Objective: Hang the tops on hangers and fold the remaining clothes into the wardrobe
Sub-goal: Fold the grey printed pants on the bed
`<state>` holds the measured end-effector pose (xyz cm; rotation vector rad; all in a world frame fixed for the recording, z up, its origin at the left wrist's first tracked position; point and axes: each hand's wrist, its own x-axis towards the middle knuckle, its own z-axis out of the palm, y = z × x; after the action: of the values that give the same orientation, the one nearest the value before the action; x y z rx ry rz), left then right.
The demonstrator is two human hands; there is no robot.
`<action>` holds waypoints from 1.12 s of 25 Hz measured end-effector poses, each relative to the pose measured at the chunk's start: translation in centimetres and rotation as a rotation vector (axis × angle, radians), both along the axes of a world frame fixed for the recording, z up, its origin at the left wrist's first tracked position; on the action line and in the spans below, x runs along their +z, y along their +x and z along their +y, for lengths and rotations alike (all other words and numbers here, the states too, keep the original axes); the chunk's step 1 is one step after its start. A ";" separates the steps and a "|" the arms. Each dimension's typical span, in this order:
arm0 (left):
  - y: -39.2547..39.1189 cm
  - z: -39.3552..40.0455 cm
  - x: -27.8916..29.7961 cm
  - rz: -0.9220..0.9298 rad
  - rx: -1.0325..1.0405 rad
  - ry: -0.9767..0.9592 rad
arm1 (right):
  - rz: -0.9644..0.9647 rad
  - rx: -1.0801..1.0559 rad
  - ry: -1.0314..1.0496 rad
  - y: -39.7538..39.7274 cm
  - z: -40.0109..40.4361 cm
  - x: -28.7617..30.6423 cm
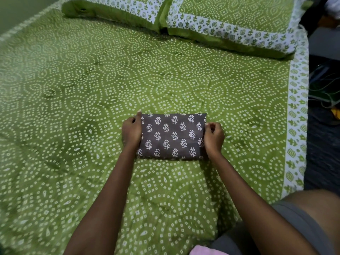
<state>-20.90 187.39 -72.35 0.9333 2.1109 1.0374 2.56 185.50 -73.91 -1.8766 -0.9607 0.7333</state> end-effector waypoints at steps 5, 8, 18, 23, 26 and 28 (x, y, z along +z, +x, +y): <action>0.0 2.3 0.3 0.227 -0.045 -0.025 | -0.042 0.068 -0.202 0.1 4.4 1.1; -0.2 1.5 -0.2 0.324 -0.067 -0.088 | -0.192 0.093 -0.271 0.1 4.4 0.4; 4.8 -3.7 -3.1 0.706 -0.773 0.178 | -0.789 0.722 0.078 -6.2 -2.6 -2.8; 3.8 -0.3 -3.9 0.888 -0.800 0.017 | -0.842 0.588 -0.153 -5.2 2.2 -3.0; 2.8 1.1 -3.3 0.844 -0.841 0.016 | -0.776 0.550 -0.186 -3.2 4.1 -2.8; 1.8 -0.1 -3.6 0.839 -0.781 0.043 | -0.821 0.580 -0.149 -1.2 2.8 -3.3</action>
<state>-19.05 187.27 -75.97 2.2533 1.9499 0.2818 1.37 188.35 -77.21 -2.0736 -2.0722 0.3279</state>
